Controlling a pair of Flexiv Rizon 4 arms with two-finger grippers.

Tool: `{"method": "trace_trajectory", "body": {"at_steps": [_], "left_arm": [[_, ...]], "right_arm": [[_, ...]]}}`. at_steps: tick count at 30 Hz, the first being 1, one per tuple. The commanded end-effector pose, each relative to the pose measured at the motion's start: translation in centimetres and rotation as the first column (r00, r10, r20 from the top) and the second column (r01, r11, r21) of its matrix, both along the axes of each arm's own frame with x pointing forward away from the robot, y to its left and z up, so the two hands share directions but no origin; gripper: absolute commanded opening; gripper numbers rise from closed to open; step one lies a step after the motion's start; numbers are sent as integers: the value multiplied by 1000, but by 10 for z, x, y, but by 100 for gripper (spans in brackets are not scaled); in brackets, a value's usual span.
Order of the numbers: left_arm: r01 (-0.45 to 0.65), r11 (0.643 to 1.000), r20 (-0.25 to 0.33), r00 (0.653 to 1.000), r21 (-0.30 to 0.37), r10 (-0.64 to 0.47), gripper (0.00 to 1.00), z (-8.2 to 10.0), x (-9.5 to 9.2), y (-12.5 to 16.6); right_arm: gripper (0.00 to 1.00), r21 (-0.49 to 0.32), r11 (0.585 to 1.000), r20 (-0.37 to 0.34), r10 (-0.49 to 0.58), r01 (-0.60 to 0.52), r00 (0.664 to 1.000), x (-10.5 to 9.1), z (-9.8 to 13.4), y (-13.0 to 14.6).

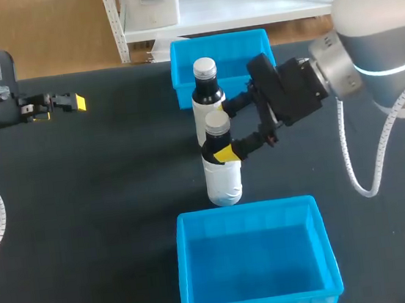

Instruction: Pick up the bottle, and place it in the far bin if it is heavy, or in the near bin if it is light.

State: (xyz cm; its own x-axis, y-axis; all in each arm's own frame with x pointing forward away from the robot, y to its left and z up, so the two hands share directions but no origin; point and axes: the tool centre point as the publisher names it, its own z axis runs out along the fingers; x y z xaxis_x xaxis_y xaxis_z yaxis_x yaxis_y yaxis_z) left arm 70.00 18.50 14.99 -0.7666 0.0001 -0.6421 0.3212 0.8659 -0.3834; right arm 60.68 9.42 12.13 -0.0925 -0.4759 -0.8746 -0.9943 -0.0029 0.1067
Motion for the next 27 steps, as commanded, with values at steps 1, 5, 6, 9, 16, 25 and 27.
{"method": "trace_trajectory", "body": {"at_steps": [1, 5, 6, 9, 16, 25, 27], "left_arm": [[0, 1000, 0, 1000, 0, 0, 100, 0, 0, 0], [0, 1000, 0, 1000, 0, 0, 100, 0, 0, 0], [0, 1000, 0, 1000, 0, 0, 100, 0, 0, 0], [0, 1000, 0, 1000, 0, 0, 100, 0, 0, 0], [0, 1000, 0, 1000, 0, 0, 100, 0, 0, 0], [0, 1000, 0, 1000, 0, 0, 100, 0, 0, 0], [0, 1000, 0, 1000, 0, 0, 100, 0, 0, 0]], "right_arm": [[85, 6, 1000, -2, 1, -1, 1000, 2, -1, 2], [75, 11, 1000, -4, 2, -1, 1000, 2, -1, 3], [70, 12, 1000, -4, 2, -2, 1000, 2, -1, 3], [61, 15, 1000, -5, 2, -2, 1000, 2, -1, 4], [38, 16, 1000, -6, 2, -2, 1000, 1, -1, 5], [0, 14, 1000, 6, -8, 8, 1000, 2, 4, -2], [0, 10, 1000, 13, -19, 19, 1000, 3, 8, -8]]}}
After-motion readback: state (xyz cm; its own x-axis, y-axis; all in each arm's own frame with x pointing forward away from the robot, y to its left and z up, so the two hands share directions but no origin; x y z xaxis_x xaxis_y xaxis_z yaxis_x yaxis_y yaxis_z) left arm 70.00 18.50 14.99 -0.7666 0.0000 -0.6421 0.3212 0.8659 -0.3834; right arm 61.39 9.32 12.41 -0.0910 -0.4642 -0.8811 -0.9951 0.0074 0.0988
